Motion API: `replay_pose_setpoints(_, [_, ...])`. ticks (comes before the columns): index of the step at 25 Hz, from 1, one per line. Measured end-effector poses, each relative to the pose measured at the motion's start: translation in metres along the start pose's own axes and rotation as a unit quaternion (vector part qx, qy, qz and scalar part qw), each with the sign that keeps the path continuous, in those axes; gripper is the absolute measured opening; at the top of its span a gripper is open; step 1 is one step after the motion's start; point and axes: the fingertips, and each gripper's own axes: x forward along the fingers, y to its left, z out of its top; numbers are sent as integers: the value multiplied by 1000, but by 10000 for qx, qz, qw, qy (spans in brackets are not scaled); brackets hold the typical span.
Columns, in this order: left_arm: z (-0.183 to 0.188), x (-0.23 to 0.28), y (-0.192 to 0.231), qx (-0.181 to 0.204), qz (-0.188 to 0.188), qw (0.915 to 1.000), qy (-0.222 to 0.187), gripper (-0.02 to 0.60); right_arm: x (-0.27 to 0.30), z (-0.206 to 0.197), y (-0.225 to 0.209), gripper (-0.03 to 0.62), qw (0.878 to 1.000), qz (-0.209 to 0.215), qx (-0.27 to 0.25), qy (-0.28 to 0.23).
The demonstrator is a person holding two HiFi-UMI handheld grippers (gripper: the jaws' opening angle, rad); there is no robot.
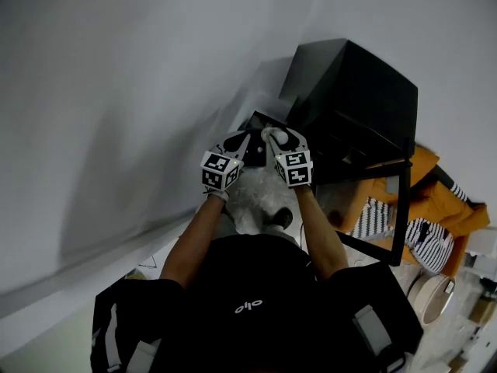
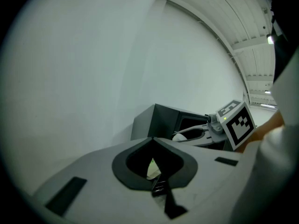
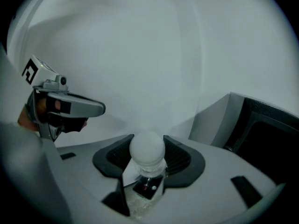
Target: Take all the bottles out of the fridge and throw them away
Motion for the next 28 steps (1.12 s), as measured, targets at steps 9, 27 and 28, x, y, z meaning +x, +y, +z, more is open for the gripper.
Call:
replay_pose_setpoints(9, [-69, 42, 12, -167, -311, 9983, 463, 6, 51, -45, -15, 201, 9997, 14, 4, 236])
replay_pose_setpoints(27, [-329, 163, 89, -373, -671, 9889, 1275, 6, 208, -317, -20, 201, 9958, -68, 762, 513])
replay_pose_setpoints(28, [-345, 163, 88, -409, -681, 9875, 1363, 6, 211, -336, -14, 201, 9947, -48, 825, 610])
